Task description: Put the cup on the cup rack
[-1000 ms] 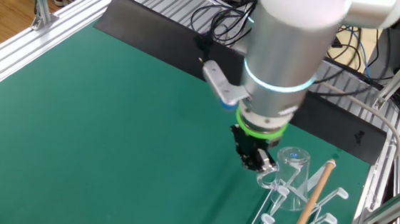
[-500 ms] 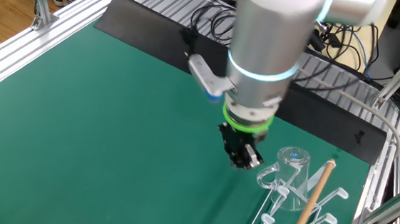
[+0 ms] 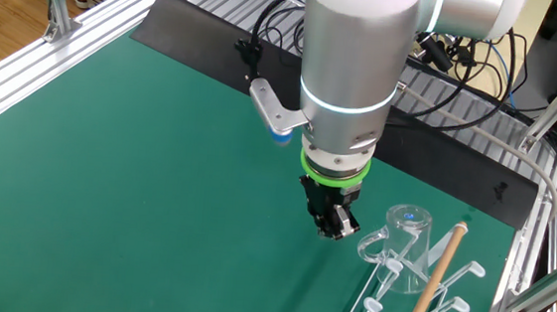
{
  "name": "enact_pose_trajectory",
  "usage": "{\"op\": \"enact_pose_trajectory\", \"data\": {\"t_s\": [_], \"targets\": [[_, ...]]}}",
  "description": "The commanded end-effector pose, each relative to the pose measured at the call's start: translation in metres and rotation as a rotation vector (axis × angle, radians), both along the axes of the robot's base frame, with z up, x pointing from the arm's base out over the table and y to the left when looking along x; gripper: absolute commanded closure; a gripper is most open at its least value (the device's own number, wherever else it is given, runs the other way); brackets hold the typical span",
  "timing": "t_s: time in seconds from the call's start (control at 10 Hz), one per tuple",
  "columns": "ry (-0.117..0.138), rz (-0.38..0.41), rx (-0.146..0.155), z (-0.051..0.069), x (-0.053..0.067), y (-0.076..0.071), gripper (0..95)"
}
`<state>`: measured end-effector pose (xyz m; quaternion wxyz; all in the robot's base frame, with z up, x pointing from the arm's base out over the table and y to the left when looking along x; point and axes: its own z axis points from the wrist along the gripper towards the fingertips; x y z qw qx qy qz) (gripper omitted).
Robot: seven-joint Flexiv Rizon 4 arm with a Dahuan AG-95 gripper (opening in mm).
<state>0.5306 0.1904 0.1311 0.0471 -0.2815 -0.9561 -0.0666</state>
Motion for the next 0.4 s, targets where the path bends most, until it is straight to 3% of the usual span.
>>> {"op": "enact_pose_trajectory", "data": {"t_s": [0.1, 0.4], "targets": [[-0.002, -0.016, -0.003, 0.0006, -0.0019, -0.0007, 95.0], [0.025, -0.056, -0.007, -0.0016, -0.0065, 0.0029, 95.0]]}}
